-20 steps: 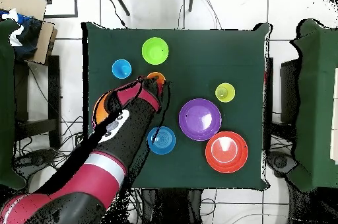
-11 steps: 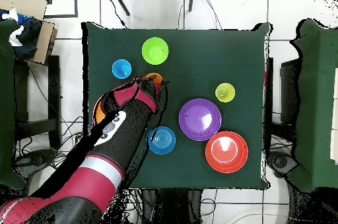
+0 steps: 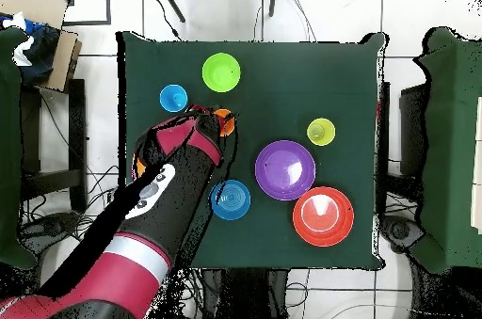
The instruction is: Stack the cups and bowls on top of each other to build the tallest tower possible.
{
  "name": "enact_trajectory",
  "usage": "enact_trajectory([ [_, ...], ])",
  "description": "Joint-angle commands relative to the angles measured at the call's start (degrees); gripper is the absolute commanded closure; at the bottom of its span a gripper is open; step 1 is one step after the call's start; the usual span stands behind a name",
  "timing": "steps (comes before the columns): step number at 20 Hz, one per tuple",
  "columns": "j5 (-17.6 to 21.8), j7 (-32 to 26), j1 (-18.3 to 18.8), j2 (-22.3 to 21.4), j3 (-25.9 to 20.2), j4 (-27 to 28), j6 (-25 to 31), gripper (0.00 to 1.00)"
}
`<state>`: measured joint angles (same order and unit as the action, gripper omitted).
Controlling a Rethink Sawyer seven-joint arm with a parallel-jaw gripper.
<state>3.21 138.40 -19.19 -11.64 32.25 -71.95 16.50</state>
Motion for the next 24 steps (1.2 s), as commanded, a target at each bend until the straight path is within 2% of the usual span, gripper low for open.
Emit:
enact_trajectory([
  [1,-1.7,6.8,-0.2,0.2,-7.9,-3.4,-1.9,0.0],
  [7,-1.2,6.4,0.6,0.2,-8.3,-4.1,-3.3,0.0],
  [15,-1.3,5.8,1.0,-0.5,-8.7,-4.2,-2.3,0.0],
  [24,-3.8,5.8,-0.3,-2.2,-8.4,-2.7,4.7,0.0],
])
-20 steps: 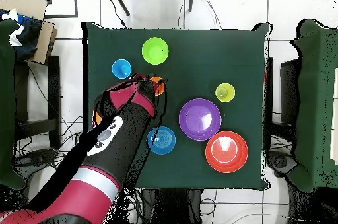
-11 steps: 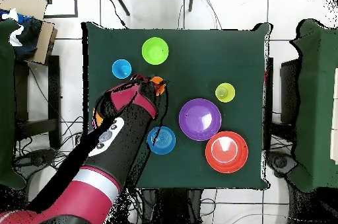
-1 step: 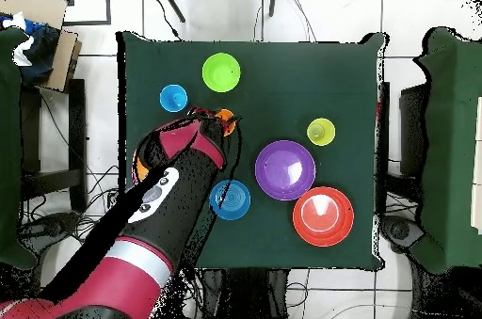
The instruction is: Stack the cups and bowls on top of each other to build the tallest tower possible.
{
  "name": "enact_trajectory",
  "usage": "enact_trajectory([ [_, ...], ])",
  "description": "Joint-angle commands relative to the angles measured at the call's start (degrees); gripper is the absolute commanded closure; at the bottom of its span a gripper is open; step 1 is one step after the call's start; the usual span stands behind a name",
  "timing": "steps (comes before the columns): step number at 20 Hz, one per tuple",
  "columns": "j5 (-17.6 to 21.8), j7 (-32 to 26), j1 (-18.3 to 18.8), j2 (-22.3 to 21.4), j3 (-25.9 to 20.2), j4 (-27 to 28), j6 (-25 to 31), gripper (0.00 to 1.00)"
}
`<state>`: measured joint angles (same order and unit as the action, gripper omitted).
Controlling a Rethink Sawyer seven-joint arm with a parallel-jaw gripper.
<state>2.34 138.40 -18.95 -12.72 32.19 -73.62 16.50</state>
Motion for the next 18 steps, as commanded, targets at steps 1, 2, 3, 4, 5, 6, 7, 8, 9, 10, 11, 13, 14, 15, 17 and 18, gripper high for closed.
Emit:
enact_trajectory([
  [1,-3.2,5.7,-0.7,-1.3,-8.2,-0.9,5.6,0.0],
  [2,-3.5,5.4,-0.7,-1.4,-8.1,-0.6,6.3,0.0],
  [3,-3.8,5.2,-0.8,-1.5,-8.0,-0.3,7.0,0.0],
  [4,-3.9,5.1,-0.9,-1.5,-7.9,-0.2,7.3,0.0],
  [5,-4.1,5.0,-1.0,-1.4,-7.8,0.0,7.6,0.0],
  [6,-4.2,5.0,-1.1,-1.5,-7.8,0.0,7.8,0.0],
  [7,-4.4,5.0,-1.2,-1.5,-7.8,0.0,7.9,0.0],
  [8,-4.6,5.1,-1.4,-1.4,-7.7,0.0,8.0,0.0],
  [9,-4.7,5.2,-1.5,-1.3,-7.6,0.0,8.0,0.0],
  [10,-4.9,5.4,-1.6,-1.2,-7.5,0.0,7.9,0.0],
  [11,-5.0,5.6,-1.8,-1.0,-7.4,0.0,7.7,0.0],
  [13,-5.2,5.8,-2.1,-0.7,-7.0,0.0,7.3,0.0],
  [14,-5.3,5.9,-2.3,-0.5,-6.9,-0.1,7.0,0.0],
  [15,-5.4,5.9,-2.3,-0.4,-6.8,-0.2,6.7,0.0],
  [17,-5.5,5.8,-2.3,-0.2,-6.7,-0.3,6.1,0.0],
  [18,-5.5,5.8,-2.3,0.0,-6.6,-0.2,5.9,0.0],
])
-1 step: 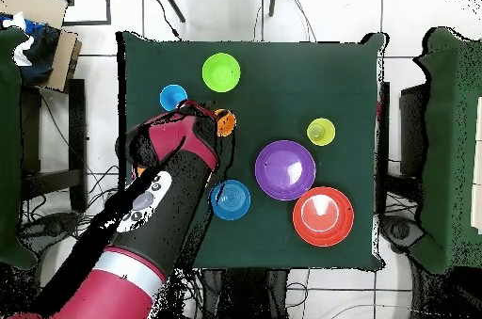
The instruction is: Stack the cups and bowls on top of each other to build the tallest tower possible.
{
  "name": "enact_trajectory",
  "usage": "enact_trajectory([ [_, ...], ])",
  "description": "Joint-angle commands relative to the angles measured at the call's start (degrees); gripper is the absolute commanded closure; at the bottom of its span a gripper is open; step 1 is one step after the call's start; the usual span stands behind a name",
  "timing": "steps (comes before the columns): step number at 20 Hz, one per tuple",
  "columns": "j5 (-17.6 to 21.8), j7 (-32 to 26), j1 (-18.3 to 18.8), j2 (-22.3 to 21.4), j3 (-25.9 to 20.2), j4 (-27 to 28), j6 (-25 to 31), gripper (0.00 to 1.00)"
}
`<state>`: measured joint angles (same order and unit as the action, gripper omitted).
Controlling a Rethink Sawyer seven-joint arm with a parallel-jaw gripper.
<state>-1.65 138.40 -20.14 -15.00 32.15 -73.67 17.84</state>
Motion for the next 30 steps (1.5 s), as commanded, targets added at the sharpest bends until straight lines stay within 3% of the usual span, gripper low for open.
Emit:
enact_trajectory([
  [1,-1.6,5.7,-1.1,2.4,-6.5,-0.1,4.4,0.0],
  [30,-3.4,7.1,-0.6,7.1,-5.7,1.7,-1.8,0.0],
])
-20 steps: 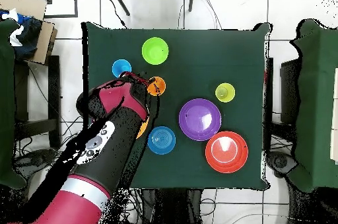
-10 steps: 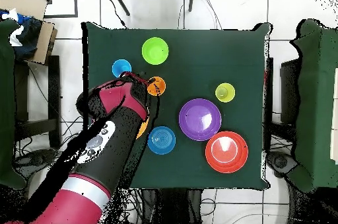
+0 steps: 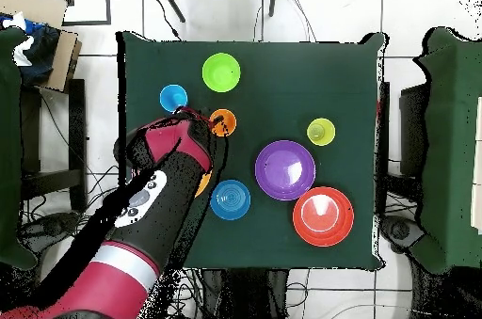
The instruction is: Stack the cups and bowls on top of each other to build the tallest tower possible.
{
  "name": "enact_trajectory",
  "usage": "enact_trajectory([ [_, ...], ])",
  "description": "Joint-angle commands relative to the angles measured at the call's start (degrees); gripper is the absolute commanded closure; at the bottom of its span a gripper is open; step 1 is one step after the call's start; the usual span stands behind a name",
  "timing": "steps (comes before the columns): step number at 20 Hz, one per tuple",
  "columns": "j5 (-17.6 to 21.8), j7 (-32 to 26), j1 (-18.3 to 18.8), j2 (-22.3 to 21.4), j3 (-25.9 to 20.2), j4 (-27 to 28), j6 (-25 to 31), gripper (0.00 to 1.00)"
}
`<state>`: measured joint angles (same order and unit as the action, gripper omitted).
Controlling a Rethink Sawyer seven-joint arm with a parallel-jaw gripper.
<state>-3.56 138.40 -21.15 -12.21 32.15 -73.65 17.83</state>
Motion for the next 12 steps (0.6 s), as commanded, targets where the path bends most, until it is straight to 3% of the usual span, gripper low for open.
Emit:
enact_trajectory([
  [1,-1.5,7.1,0.4,4.4,-5.8,1.7,-1.9,0.0],
  [12,-2.3,7.7,0.1,5.5,-5.3,2.1,-2.8,0.0],
])
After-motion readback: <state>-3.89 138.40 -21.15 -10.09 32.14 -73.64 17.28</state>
